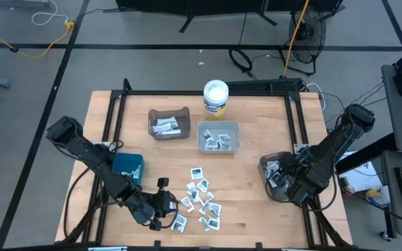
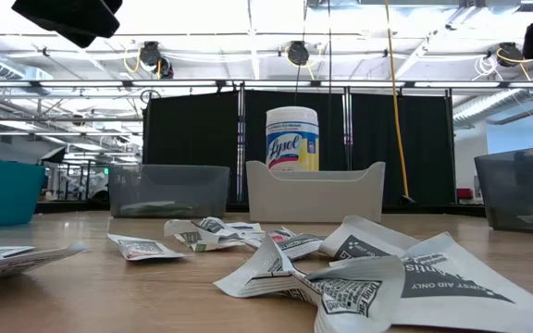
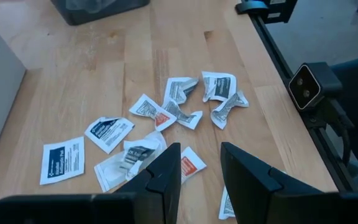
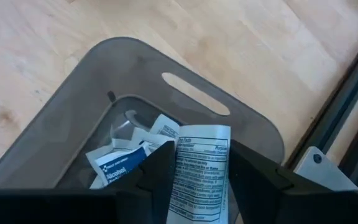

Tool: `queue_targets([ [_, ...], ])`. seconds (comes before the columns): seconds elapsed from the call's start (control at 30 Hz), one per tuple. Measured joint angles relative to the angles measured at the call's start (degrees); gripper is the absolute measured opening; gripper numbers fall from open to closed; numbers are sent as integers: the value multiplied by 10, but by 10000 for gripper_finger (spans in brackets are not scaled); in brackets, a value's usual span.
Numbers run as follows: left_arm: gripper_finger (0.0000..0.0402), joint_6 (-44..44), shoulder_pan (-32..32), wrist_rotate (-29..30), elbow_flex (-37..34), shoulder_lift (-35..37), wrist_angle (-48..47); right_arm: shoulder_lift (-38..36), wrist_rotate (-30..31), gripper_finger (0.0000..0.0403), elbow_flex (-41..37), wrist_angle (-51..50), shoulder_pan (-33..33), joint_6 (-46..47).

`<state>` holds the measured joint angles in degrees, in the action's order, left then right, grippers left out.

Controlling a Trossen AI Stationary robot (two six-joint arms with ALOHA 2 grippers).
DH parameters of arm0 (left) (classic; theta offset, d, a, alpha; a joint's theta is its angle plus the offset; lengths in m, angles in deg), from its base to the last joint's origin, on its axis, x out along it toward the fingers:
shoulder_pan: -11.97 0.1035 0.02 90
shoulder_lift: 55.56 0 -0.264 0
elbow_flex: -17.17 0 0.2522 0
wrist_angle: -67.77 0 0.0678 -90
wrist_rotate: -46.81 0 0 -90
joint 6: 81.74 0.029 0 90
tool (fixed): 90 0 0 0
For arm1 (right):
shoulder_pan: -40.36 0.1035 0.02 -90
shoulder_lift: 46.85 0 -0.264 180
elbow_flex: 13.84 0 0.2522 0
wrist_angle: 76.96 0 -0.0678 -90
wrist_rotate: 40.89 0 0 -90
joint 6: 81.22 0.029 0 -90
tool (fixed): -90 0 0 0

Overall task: Pick & Place First Aid Supplies
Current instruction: Put the blue alcohol pad into the bottom black bin, then put the gray towelette pack into the gray bin

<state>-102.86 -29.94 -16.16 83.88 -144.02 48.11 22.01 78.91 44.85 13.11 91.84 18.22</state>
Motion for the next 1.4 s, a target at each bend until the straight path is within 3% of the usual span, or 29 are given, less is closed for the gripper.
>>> queue_targets([
  [0.4,120,0,0,0,0,0,0,0,-1,246,-2,18,0,-10],
  [0.67,120,1,4,0,0,0,6,0,5,254,-2,19,0,-39],
  [0.83,120,32,27,-1,0,0,44,-5,47,244,-1,46,0,-86],
  [0.97,120,62,60,-34,0,0,39,-19,92,238,0,114,0,-175],
  [1.1,120,115,101,-82,0,-12,33,-31,135,236,0,231,0,-327],
  [1.23,120,175,133,-99,2,-39,42,-33,167,235,-2,405,0,-528],
  [1.4,137,207,160,-138,2,-73,49,-33,140,233,-45,686,0,-787],
])
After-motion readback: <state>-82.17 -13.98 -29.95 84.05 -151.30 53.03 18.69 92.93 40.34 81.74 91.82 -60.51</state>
